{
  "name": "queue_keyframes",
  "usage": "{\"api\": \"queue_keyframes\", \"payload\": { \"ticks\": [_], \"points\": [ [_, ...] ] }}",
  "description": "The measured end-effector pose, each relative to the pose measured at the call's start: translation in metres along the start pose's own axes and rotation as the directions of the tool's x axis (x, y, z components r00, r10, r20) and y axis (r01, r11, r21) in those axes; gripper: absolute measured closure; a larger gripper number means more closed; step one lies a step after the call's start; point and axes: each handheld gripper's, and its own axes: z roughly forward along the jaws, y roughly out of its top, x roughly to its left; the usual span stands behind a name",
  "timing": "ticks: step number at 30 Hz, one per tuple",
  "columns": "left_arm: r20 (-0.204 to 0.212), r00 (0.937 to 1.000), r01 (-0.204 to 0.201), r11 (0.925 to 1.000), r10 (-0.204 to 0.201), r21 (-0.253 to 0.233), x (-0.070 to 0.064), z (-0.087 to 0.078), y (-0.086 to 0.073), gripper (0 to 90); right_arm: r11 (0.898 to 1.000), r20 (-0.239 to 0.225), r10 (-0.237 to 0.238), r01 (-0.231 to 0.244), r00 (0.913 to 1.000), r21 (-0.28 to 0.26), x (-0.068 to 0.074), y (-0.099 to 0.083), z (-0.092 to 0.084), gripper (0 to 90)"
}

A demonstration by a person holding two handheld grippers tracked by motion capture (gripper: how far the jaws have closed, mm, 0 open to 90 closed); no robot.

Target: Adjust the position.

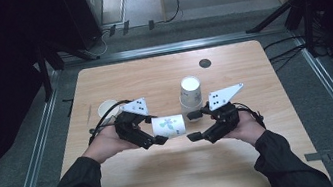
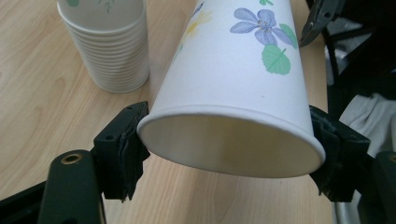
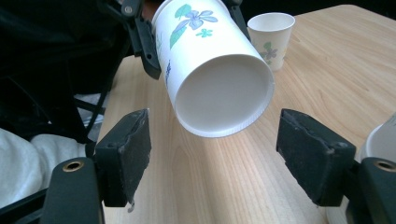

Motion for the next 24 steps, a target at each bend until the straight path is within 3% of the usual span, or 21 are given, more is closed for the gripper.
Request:
{"api": "queue_keyframes", "payload": {
  "ticks": [7, 14, 18, 20, 24],
  "points": [
    [-0.026, 0.9990, -0.032, 0.9930, 0.036, 0.113, 0.000, -0.003, 0.013, 23.5, 1.000, 0.018, -0.009, 0.008, 0.9998, 0.022, 0.002, 0.000, 0.006, 26.9],
    [-0.018, 0.9966, -0.075, 0.9739, 0.080, 0.214, -0.004, -0.001, 0.022, 23.5, 0.999, 0.020, -0.017, 0.016, 0.9997, 0.049, 0.000, 0.002, 0.016, 26.9],
    [-0.011, 0.9970, -0.071, 0.9653, 0.076, 0.251, -0.003, 0.003, 0.021, 23.5, 0.998, 0.023, -0.022, 0.020, 0.9995, 0.062, 0.000, 0.002, 0.020, 26.9],
    [-0.006, 0.9964, -0.079, 0.9574, 0.084, 0.278, -0.002, 0.006, 0.021, 23.5, 0.998, 0.025, -0.022, 0.020, 0.9995, 0.064, 0.000, 0.003, 0.021, 27.0],
    [0.002, 0.9983, -0.056, 0.9515, 0.059, 0.302, -0.001, 0.009, 0.022, 23.4, 0.996, 0.025, -0.045, 0.043, 0.9987, 0.076, 0.002, 0.003, 0.025, 28.4]
  ]
}}
